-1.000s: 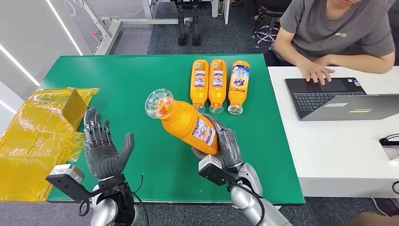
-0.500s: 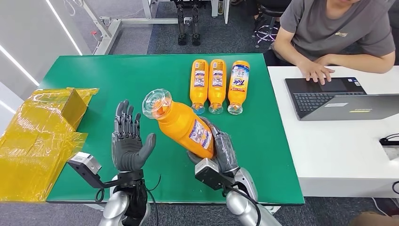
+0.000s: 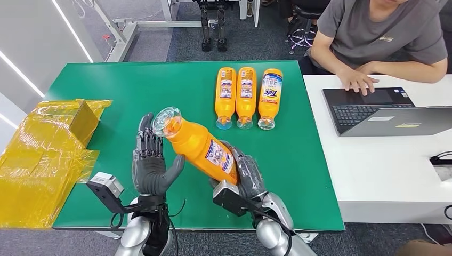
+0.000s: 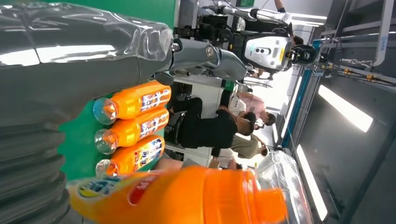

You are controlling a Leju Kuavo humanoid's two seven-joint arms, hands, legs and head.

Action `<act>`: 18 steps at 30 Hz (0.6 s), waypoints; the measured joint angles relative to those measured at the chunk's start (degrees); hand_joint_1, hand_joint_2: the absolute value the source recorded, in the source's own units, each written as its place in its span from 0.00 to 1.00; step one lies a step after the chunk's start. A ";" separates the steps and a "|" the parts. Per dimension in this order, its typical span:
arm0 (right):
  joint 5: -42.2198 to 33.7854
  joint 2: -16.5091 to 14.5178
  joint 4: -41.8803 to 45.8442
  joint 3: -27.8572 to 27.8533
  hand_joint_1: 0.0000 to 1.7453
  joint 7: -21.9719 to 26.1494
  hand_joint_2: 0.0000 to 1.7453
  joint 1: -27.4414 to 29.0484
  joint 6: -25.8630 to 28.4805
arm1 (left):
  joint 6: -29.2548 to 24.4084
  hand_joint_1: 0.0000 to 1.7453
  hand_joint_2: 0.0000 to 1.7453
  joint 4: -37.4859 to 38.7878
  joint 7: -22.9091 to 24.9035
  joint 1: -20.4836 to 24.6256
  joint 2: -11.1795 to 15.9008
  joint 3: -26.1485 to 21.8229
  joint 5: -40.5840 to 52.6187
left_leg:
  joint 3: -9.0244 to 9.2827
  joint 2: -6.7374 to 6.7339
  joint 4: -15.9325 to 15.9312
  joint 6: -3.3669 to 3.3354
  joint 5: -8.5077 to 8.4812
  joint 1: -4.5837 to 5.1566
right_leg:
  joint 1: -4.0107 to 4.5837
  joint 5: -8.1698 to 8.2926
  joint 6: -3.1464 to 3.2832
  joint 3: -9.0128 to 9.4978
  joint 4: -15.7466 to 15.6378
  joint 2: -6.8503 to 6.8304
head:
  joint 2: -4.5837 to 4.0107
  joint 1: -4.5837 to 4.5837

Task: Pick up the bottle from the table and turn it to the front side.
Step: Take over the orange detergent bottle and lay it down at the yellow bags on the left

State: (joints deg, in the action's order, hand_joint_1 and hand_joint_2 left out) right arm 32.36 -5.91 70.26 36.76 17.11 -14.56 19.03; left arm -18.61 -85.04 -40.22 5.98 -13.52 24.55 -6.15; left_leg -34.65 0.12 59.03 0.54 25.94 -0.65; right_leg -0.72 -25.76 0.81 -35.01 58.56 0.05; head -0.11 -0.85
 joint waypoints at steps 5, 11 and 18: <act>-0.47 -0.69 -2.02 -0.20 1.00 -1.12 1.00 -2.04 -2.85 | -1.09 0.00 1.00 0.02 0.00 0.11 -0.04 -0.05 1.07 | 0.00 0.00 0.00 0.00 0.00 -0.01 | 0.00 0.00 0.00 0.00 0.01 0.00 | 0.00 0.01; -1.19 -1.82 -6.12 -0.35 1.00 -1.50 1.00 -5.26 -3.55 | -1.87 0.00 1.00 0.00 0.00 0.12 -0.07 -0.21 1.90 | 0.00 0.01 0.00 0.00 -0.01 -0.01 | 0.00 0.00 0.00 0.01 0.02 -0.01 | 0.00 0.00; -1.14 -2.90 -10.31 -0.04 1.00 -0.46 1.00 -8.01 -5.94 | -2.02 0.00 1.00 -0.03 0.00 0.12 -0.07 -0.56 2.22 | -0.02 0.02 0.00 0.00 -0.01 -0.01 | 0.00 0.00 0.00 0.01 0.02 -0.02 | 0.00 0.01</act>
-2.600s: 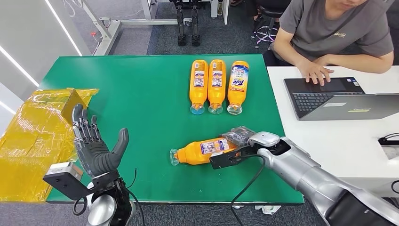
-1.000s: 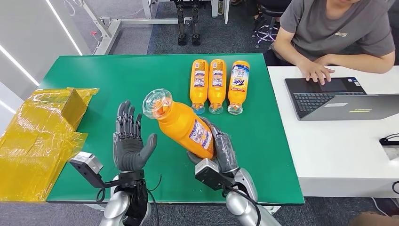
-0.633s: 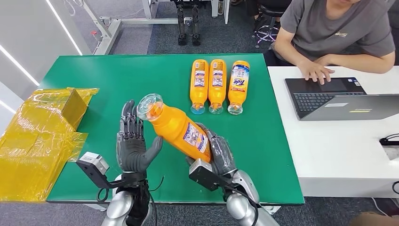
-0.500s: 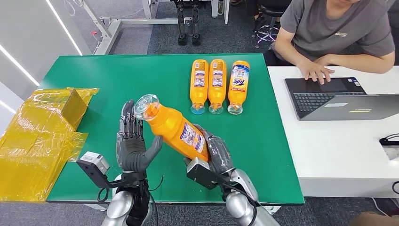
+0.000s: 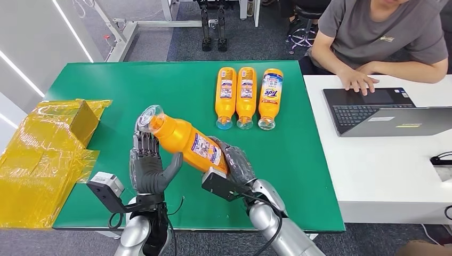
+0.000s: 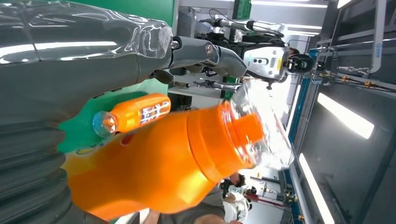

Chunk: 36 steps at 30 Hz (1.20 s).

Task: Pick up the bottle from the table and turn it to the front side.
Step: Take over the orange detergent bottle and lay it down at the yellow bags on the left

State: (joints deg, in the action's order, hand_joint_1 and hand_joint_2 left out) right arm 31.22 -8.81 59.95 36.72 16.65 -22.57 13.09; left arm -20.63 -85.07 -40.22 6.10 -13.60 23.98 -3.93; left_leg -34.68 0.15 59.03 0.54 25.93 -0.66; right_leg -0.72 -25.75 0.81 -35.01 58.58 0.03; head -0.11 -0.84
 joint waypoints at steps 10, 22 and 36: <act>0.05 -1.34 -4.74 3.26 1.00 2.47 1.00 -3.01 -6.29 | 0.28 0.00 1.00 0.00 0.00 0.01 0.00 -0.29 -0.16 | 0.01 0.00 0.00 0.00 0.00 -0.01 | 0.00 0.00 0.00 -0.01 0.00 0.00 | 0.00 -0.01; -0.32 -1.44 -6.98 5.14 1.00 5.15 1.00 -4.55 -11.83 | 0.21 0.00 1.00 0.01 0.00 -0.01 -0.02 -1.15 0.08 | 0.01 -0.01 0.00 0.00 0.00 0.00 | 0.00 0.00 0.00 -0.01 -0.01 0.01 | 0.00 0.01; 1.97 -1.44 -9.55 5.97 1.00 3.20 1.00 -5.78 -12.98 | -2.89 1.00 1.00 0.35 0.00 -0.08 -0.01 -1.57 0.56 | 0.01 -0.02 0.00 0.00 0.00 0.00 | 0.00 0.00 0.00 -0.04 -0.01 0.03 | 0.00 0.00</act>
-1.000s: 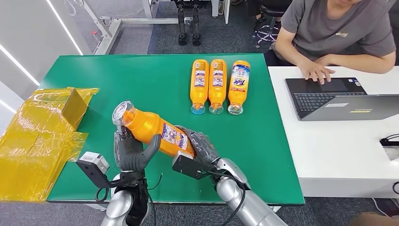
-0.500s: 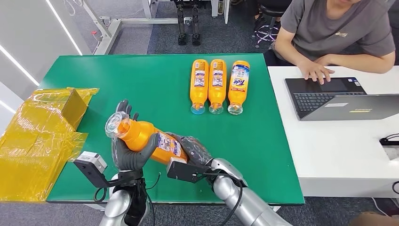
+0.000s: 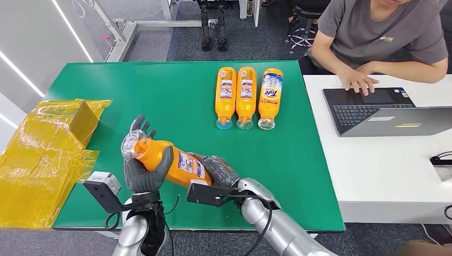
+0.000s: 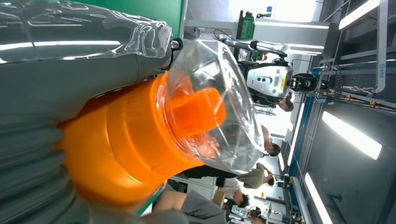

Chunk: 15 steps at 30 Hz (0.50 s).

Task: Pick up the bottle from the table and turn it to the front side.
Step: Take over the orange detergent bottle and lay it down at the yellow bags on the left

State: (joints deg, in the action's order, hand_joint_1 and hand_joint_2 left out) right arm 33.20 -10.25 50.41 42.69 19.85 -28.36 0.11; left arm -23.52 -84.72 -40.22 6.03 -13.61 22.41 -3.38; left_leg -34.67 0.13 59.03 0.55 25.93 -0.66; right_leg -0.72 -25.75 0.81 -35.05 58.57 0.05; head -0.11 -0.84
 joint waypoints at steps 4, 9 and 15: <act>0.43 0.00 -0.25 0.00 1.00 -0.64 1.00 0.01 0.27 | 0.57 1.00 1.00 0.01 0.00 -0.10 -0.01 0.08 0.01 | 0.00 0.00 0.00 0.00 0.00 0.00 | 0.00 0.00 0.00 0.00 0.00 0.00 | 0.00 0.00; 0.72 0.00 -0.34 -0.02 1.00 -1.14 1.00 0.23 1.28 | 1.37 1.00 1.00 0.15 0.00 -0.09 -0.01 0.24 -0.18 | 0.00 0.00 0.00 0.00 0.00 0.00 | 0.00 0.00 0.00 0.00 0.00 0.00 | 0.00 -0.01; 1.38 0.00 0.52 -0.38 1.00 -1.73 1.00 1.27 3.50 | 2.99 1.00 1.00 0.44 0.06 0.09 -0.01 0.25 -0.58 | 0.00 -0.01 0.00 0.00 0.00 0.00 | 0.00 0.00 0.00 -0.01 0.00 0.00 | 0.00 0.00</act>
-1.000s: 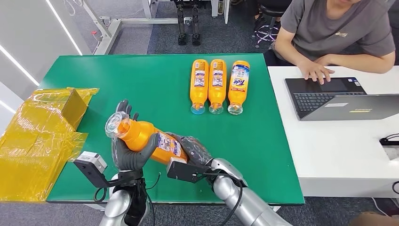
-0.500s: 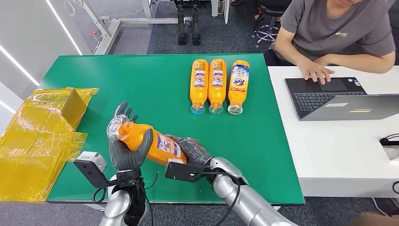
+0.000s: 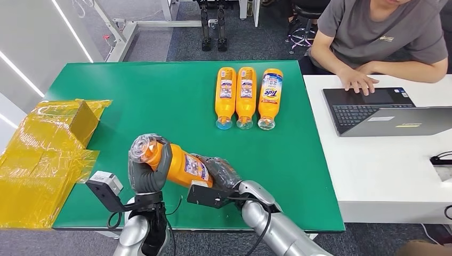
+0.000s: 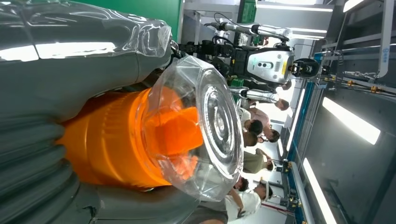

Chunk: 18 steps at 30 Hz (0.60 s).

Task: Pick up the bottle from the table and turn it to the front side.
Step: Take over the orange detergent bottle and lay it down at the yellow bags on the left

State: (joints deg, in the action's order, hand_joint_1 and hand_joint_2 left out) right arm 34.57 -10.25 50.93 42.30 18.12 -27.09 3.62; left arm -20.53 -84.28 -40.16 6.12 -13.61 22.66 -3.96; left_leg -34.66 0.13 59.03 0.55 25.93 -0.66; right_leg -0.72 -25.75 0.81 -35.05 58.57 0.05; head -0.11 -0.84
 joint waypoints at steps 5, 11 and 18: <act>0.09 0.00 1.61 -0.94 0.80 -0.14 1.00 1.17 1.93 | 1.00 1.00 1.00 0.05 0.01 0.25 0.02 0.01 -0.37 | 0.00 0.00 0.00 0.00 0.00 0.00 | 0.00 0.00 0.00 0.00 0.00 0.00 | 0.00 0.00; -2.42 -0.09 4.14 -2.55 0.00 2.04 1.00 3.17 5.02 | 1.39 1.00 1.00 0.10 -0.09 0.64 0.02 0.00 -0.86 | -0.01 0.00 0.00 0.00 0.00 0.00 | 0.00 0.00 0.00 0.00 0.00 0.00 | 0.00 0.00; -6.67 -0.31 8.82 -3.89 0.00 6.94 1.00 5.96 9.59 | 1.44 1.00 1.00 0.26 -0.08 0.59 0.00 -0.02 -0.84 | -0.01 0.00 0.00 0.00 0.00 0.00 | 0.00 0.00 0.00 -0.01 0.00 0.00 | 0.00 -0.01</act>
State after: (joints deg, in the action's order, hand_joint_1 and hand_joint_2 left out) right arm 27.90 -10.56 59.75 38.42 25.06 -21.13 13.21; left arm -19.09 -84.02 -40.24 6.71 -13.61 22.64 -4.80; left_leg -34.67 0.13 59.03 0.55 25.93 -0.66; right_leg -0.72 -25.76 0.81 -35.06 58.57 0.05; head -0.11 -0.85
